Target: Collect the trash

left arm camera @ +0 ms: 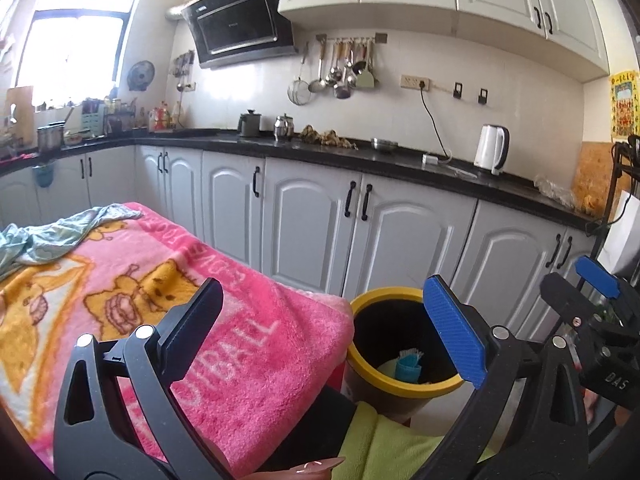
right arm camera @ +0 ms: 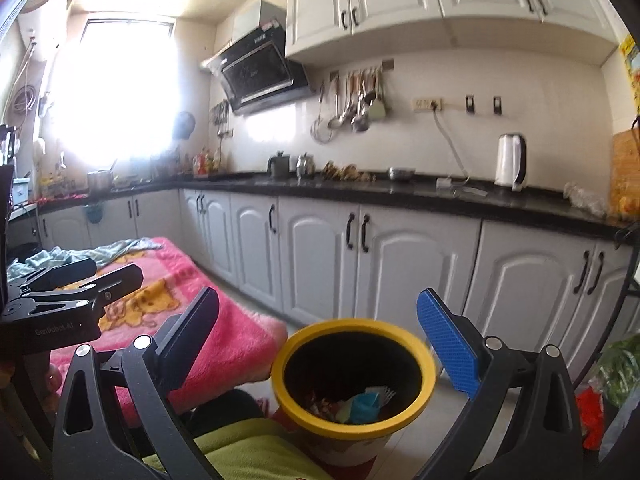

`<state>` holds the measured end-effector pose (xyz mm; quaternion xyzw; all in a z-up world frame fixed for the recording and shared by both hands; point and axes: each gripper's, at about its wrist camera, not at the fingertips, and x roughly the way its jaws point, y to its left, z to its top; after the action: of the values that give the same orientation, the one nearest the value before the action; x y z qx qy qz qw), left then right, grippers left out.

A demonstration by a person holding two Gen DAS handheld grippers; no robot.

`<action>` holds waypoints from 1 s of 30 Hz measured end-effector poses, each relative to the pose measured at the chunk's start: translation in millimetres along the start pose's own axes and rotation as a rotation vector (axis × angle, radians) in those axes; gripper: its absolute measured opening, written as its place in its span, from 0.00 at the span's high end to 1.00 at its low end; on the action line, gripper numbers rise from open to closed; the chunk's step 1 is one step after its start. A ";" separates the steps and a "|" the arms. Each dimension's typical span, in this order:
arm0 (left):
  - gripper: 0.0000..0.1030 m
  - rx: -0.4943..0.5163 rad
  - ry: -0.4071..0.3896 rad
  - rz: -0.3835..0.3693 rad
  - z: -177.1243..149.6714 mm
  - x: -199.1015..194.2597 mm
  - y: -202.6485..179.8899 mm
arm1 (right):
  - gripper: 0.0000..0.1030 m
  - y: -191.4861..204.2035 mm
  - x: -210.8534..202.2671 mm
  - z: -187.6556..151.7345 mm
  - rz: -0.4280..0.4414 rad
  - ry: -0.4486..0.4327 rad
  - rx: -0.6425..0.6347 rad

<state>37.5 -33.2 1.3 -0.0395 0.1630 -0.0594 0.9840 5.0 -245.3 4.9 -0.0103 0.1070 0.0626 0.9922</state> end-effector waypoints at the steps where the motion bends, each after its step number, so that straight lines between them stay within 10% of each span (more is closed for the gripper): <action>1: 0.11 0.001 -0.005 0.007 -0.8 -1.6 0.0 | 0.06 0.6 -3.1 -0.8 -0.005 -0.010 0.000; 30: 0.11 0.015 -0.021 0.023 -3.6 -7.2 -2.5 | 0.06 6.5 1.1 -6.1 -0.019 0.002 -0.031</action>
<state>29.3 -35.0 0.5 -0.0308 0.1528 -0.0490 0.9866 4.0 -238.9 -1.4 -0.0269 0.1071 0.0549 0.9924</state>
